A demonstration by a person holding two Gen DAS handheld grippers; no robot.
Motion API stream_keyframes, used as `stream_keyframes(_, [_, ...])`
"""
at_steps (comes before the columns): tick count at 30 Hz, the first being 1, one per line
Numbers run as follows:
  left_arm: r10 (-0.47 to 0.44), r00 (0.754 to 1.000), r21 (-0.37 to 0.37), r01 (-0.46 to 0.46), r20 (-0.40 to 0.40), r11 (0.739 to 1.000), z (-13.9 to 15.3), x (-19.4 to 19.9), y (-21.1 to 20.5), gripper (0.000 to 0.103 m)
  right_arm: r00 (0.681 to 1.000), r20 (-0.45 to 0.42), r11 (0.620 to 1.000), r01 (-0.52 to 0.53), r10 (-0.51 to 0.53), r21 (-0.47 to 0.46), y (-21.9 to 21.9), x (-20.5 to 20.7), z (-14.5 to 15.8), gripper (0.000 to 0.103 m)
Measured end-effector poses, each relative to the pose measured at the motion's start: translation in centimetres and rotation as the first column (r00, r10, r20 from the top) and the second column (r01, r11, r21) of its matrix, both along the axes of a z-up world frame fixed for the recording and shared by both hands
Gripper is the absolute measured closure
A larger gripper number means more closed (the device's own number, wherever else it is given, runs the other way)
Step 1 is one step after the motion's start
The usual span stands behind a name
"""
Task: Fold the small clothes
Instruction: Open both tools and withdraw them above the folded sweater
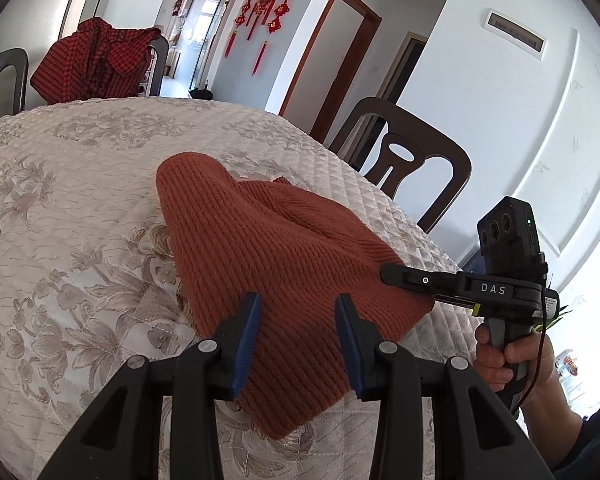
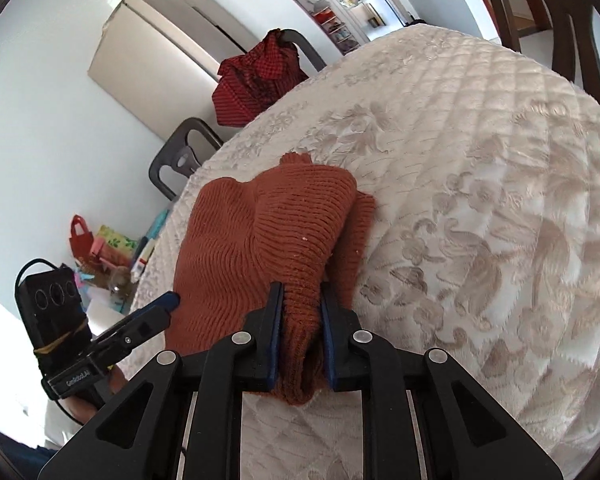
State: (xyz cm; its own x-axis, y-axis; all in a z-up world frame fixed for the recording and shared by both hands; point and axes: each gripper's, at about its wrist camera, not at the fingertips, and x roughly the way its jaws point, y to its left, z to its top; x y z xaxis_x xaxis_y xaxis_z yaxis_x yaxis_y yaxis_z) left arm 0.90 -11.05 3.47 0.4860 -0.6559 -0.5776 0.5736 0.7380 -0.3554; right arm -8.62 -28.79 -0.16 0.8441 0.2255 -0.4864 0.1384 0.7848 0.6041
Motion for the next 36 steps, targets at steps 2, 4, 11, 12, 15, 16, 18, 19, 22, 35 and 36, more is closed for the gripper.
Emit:
stream_keyframes(2, [-0.002, 1.0, 0.008, 0.002, 0.0, 1.0, 0.3, 0.4, -0.1, 0.062, 1.0, 0.003, 1.0, -0.002, 0.002, 0.01, -0.1, 0.0, -0.1, 0.085])
stream_keyframes(4, [0.013, 1.0, 0.024, -0.013, 0.016, 1.0, 0.8, 1.1, -0.3, 0.062, 1.0, 0.0, 1.0, -0.005, 0.005, 0.019, -0.3, 0.1, 0.1, 0.082])
stream_keyframes(11, [0.08, 0.996, 0.052, -0.081, 0.034, 0.995, 1.2, 4.3, -0.8, 0.062, 0.997, 0.041, 0.995, 0.066, -0.063, -0.072, -0.4, -0.6, 2.7, 0.082])
stream_keyframes(12, [0.078, 0.997, 0.066, -0.08, 0.03, 0.995, 0.8, 4.5, -1.2, 0.062, 0.995, 0.057, 0.992, 0.088, -0.083, -0.09, -0.4, -0.8, 3.3, 0.082])
stream_keyframes(15, [0.074, 0.997, 0.121, -0.077, 0.03, 0.99, -0.5, 4.4, -2.1, 0.062, 0.993, 0.092, 0.989, 0.085, -0.074, -0.125, 0.2, -0.3, 4.5, 0.082])
stream_keyframes(16, [0.073, 0.996, 0.133, -0.079, 0.049, 0.988, -0.6, 4.1, -2.3, 0.062, 0.994, 0.098, 0.988, 0.069, -0.056, -0.138, 0.6, 0.1, 4.8, 0.082])
stream_keyframes(18, [0.07, 0.995, 0.16, -0.081, 0.076, 0.984, -0.6, 3.6, -2.8, 0.062, 0.996, 0.086, 0.982, 0.038, -0.023, -0.184, 1.5, 1.5, 5.0, 0.082])
stream_keyframes(19, [0.069, 0.994, 0.171, -0.082, 0.084, 0.982, -0.6, 3.4, -2.9, 0.062, 0.997, 0.07, 0.979, 0.031, -0.017, -0.203, 1.7, 2.1, 4.8, 0.082])
stream_keyframes(22, [0.064, 0.994, 0.182, -0.079, 0.089, 0.98, -0.6, 3.4, -2.9, 0.062, 0.999, -0.031, 0.969, 0.016, -0.024, -0.245, 1.9, 4.1, 2.8, 0.082])
stream_keyframes(35, [0.092, 0.994, 0.139, -0.098, 0.051, 0.985, 0.5, 6.1, -2.0, 0.06, 0.998, -0.037, 0.97, 0.044, -0.054, -0.239, 1.2, 3.2, 2.2, 0.084])
stream_keyframes(36, [0.095, 0.994, 0.139, -0.101, 0.047, 0.985, 0.5, 6.5, -2.1, 0.06, 0.998, -0.024, 0.97, 0.046, -0.053, -0.239, 1.2, 3.4, 2.7, 0.084])
